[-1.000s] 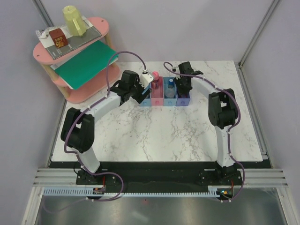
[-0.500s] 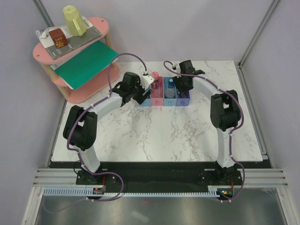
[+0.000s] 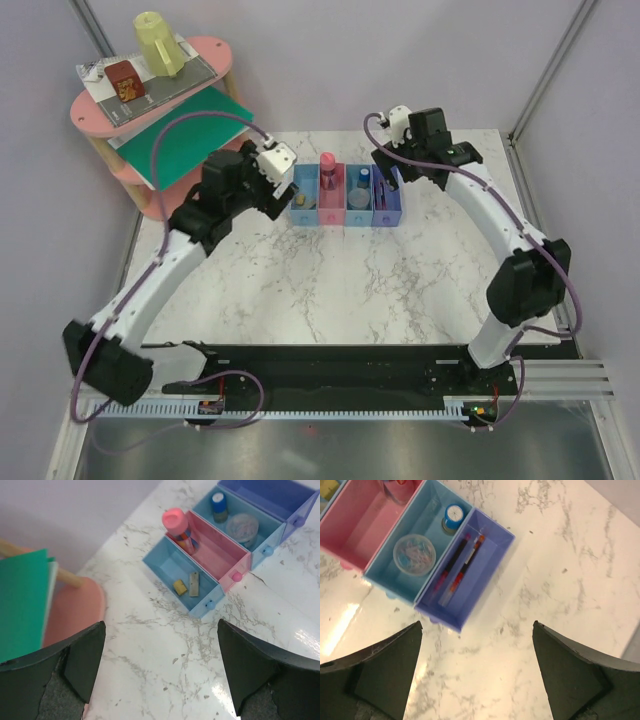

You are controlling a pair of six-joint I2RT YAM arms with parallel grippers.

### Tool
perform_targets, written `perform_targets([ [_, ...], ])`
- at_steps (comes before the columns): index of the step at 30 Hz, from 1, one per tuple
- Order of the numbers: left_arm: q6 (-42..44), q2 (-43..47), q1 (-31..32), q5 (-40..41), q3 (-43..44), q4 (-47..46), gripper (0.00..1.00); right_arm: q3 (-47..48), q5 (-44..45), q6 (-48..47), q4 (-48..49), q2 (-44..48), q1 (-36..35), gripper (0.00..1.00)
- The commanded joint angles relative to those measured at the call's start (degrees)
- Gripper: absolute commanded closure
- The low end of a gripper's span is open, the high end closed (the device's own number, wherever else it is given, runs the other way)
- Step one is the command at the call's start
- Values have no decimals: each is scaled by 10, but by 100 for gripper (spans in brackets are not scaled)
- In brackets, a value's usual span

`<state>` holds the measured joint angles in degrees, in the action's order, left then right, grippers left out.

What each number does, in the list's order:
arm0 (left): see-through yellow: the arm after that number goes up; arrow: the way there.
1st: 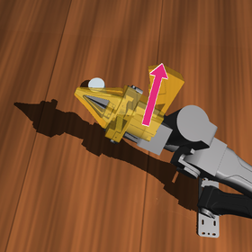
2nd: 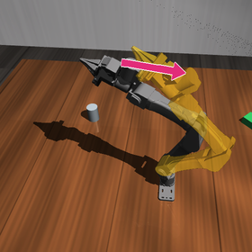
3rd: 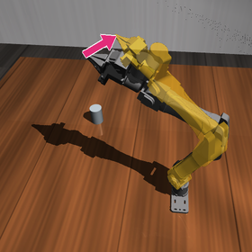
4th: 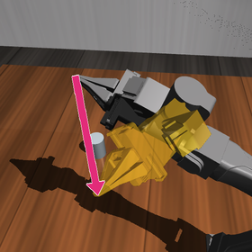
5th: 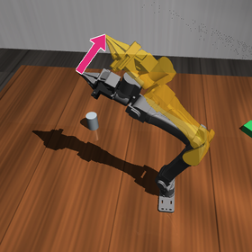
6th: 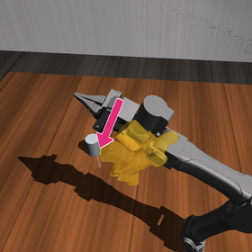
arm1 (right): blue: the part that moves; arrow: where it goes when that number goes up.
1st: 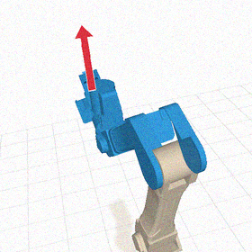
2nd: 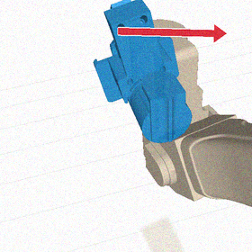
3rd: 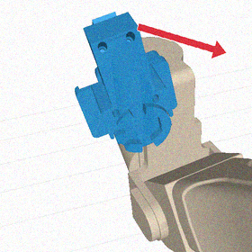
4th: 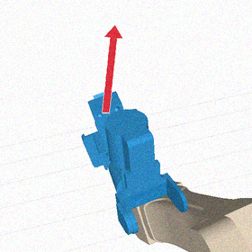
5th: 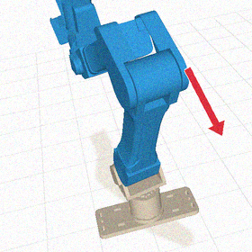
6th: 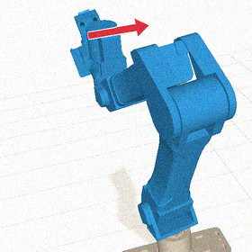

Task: Sort the stationery into containers
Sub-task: Reset both arms

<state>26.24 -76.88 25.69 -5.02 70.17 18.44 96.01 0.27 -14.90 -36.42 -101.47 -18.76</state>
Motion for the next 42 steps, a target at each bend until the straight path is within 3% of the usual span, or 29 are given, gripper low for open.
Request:
perform_targets([
  [1,0,167,-8,5,-38,77,0,-24,19,-49,-69,115,2,2],
  [6,-7,261,-8,-1,-18,189,0,-28,25,-91,-156,233,4,2],
  [14,-65,373,-9,-31,-21,236,0,-46,3,-102,-238,387,2,2],
  [42,-72,386,-11,-35,-13,239,0,-45,-41,-72,-253,414,2,2],
])
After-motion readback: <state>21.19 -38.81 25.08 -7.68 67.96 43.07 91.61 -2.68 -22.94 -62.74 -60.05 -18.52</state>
